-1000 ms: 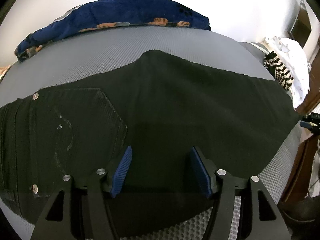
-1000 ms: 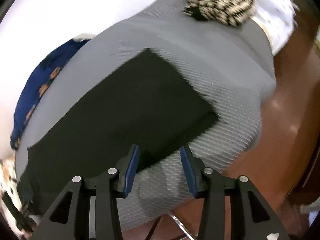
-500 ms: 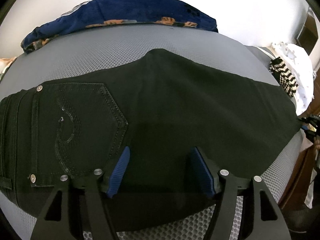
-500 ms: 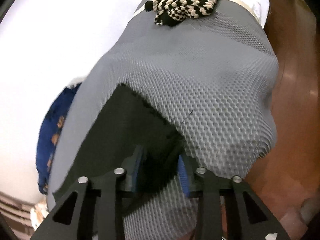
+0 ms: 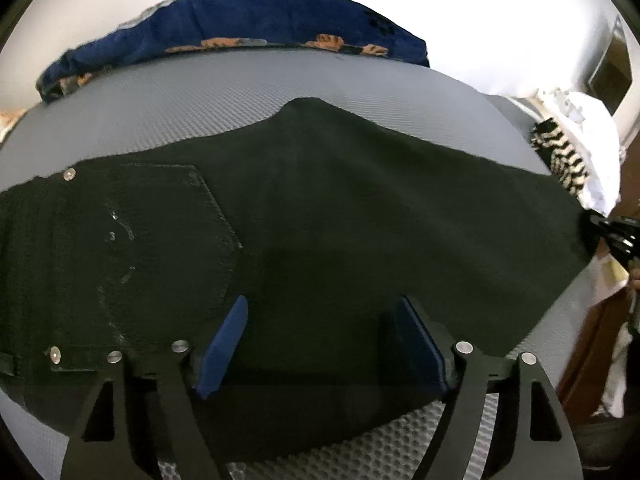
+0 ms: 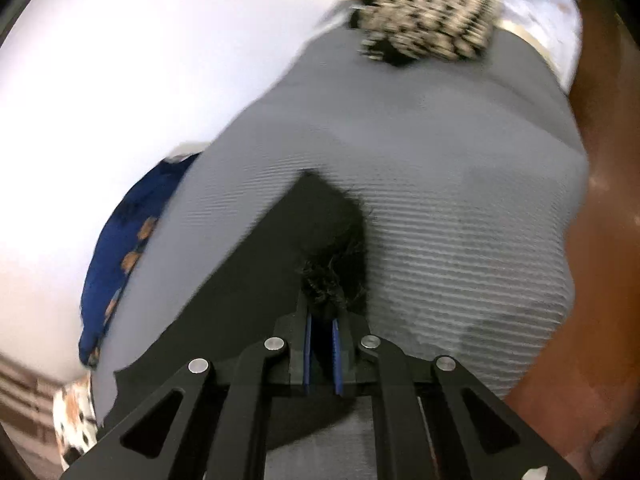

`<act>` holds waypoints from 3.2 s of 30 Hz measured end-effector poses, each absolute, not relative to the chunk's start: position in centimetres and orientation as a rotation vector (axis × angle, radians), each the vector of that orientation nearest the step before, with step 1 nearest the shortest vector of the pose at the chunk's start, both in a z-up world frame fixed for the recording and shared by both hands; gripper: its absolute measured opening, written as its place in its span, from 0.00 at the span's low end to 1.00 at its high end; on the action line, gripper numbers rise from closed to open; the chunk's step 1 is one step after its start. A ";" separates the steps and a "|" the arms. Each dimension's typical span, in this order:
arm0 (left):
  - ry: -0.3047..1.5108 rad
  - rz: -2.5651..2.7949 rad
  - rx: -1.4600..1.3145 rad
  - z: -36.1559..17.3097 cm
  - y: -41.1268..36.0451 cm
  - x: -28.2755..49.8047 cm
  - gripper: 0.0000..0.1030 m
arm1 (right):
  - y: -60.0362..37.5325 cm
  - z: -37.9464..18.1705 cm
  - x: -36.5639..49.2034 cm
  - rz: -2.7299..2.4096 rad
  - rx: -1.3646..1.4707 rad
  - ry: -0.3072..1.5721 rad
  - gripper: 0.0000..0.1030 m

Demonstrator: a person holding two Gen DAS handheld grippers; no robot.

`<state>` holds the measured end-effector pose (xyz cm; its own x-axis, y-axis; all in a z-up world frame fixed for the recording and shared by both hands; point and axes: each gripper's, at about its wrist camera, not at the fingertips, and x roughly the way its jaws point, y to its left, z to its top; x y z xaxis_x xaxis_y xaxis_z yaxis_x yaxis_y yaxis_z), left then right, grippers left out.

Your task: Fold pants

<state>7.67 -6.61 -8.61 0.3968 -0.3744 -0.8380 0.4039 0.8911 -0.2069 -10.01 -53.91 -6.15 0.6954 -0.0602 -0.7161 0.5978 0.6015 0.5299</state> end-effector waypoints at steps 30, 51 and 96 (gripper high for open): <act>0.991 -0.436 -0.214 -6.5 2.0 6.2 0.76 | -19.6 -6.1 6.2 0.398 0.419 1.044 0.09; 1.112 -0.656 -0.454 -6.5 -1.2 8.0 0.75 | -21.2 -5.5 2.0 0.344 0.351 1.037 0.39; 1.266 -0.598 -0.315 -10.3 -7.0 7.3 0.20 | -27.3 -9.2 2.1 0.092 0.460 1.062 0.41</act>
